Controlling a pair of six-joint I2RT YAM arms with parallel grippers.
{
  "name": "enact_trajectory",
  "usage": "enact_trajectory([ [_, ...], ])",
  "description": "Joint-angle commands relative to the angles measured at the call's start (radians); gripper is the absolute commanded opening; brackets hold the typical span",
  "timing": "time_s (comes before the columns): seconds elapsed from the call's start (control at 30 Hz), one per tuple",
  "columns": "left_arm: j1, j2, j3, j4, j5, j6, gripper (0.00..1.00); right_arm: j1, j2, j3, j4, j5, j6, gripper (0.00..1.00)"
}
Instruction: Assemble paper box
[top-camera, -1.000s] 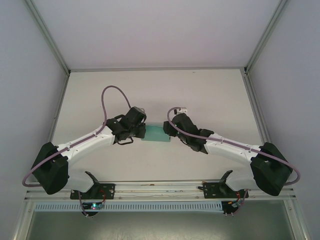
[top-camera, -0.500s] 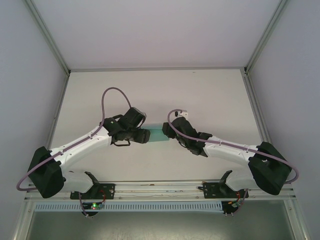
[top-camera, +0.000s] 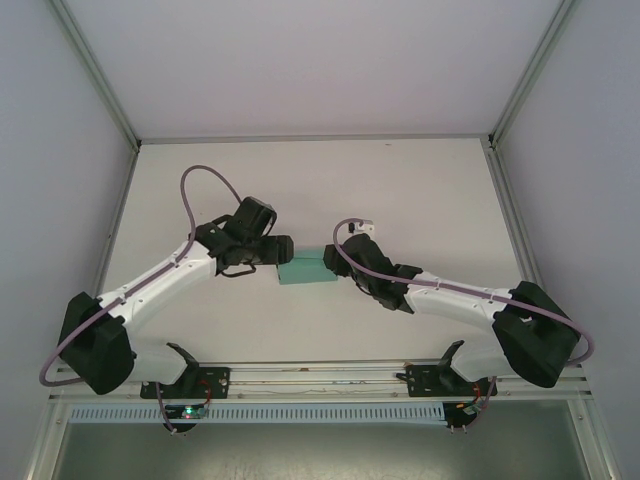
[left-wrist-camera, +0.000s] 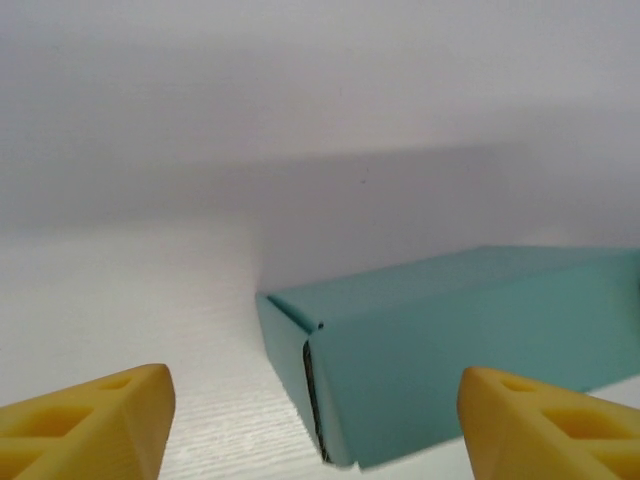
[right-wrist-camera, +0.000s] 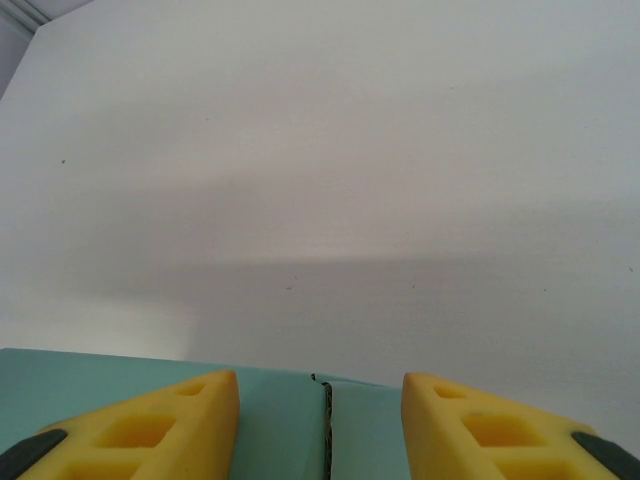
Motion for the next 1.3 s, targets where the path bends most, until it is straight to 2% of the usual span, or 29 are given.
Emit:
enact_trajectory([
  [0.0, 0.019, 0.021, -0.043, 0.07, 0.066, -0.028, 0.72, -0.003, 0.053, -0.046, -0.168, -0.015, -0.024, 0.46],
  [0.13, 0.024, 0.016, -0.103, 0.079, 0.067, -0.048, 0.64, -0.007, 0.05, -0.056, -0.169, -0.009, -0.017, 0.46],
  [0.23, 0.032, 0.009, -0.196, 0.135, 0.041, -0.073, 0.63, -0.017, 0.061, -0.067, -0.16, -0.024, -0.02, 0.47],
  [0.37, 0.054, 0.008, -0.304, 0.181, 0.056, -0.116, 0.56, -0.03, 0.069, -0.094, -0.146, -0.029, -0.04, 0.46],
  [0.43, 0.061, -0.017, -0.37, 0.22, 0.053, -0.138, 0.55, -0.037, 0.071, -0.125, -0.115, -0.022, -0.056, 0.46],
  [0.5, 0.069, -0.046, -0.436, 0.277, 0.067, -0.162, 0.5, -0.043, 0.076, -0.161, -0.06, -0.026, -0.076, 0.45],
  [0.53, 0.074, -0.062, -0.47, 0.307, 0.072, -0.179, 0.46, -0.045, 0.079, -0.181, -0.028, -0.032, -0.091, 0.42],
  [0.63, 0.077, -0.09, -0.529, 0.373, 0.107, -0.199, 0.37, -0.047, 0.089, -0.238, 0.074, -0.06, -0.133, 0.27],
  [0.7, 0.076, -0.106, -0.557, 0.421, 0.142, -0.202, 0.32, -0.045, 0.092, -0.263, 0.122, -0.077, -0.155, 0.21],
  [0.77, 0.077, -0.124, -0.581, 0.457, 0.147, -0.21, 0.16, -0.048, 0.089, -0.284, 0.166, -0.084, -0.156, 0.15],
  [0.8, 0.078, -0.13, -0.59, 0.472, 0.145, -0.214, 0.13, -0.046, 0.089, -0.294, 0.188, -0.088, -0.161, 0.11],
  [0.9, 0.082, -0.134, -0.604, 0.481, 0.146, -0.234, 0.07, -0.048, 0.089, -0.302, 0.211, -0.092, -0.159, 0.05],
  [0.97, 0.087, -0.137, -0.608, 0.475, 0.146, -0.249, 0.0, -0.048, 0.09, -0.299, 0.207, -0.094, -0.156, 0.02],
  [1.03, 0.09, -0.143, -0.605, 0.464, 0.146, -0.258, 0.0, -0.049, 0.085, -0.297, 0.205, -0.099, -0.157, 0.01],
  [1.1, 0.09, -0.148, -0.597, 0.437, 0.142, -0.262, 0.04, -0.048, 0.075, -0.299, 0.205, -0.094, -0.156, 0.0],
  [1.13, 0.091, -0.147, -0.587, 0.418, 0.136, -0.262, 0.08, -0.049, 0.07, -0.299, 0.202, -0.094, -0.156, 0.0],
  [1.2, 0.09, -0.137, -0.543, 0.355, 0.116, -0.253, 0.3, -0.052, 0.06, -0.288, 0.192, -0.106, -0.158, 0.02],
  [1.27, 0.091, -0.121, -0.478, 0.291, 0.123, -0.212, 0.31, -0.053, 0.054, -0.257, 0.162, -0.134, -0.177, 0.13],
])
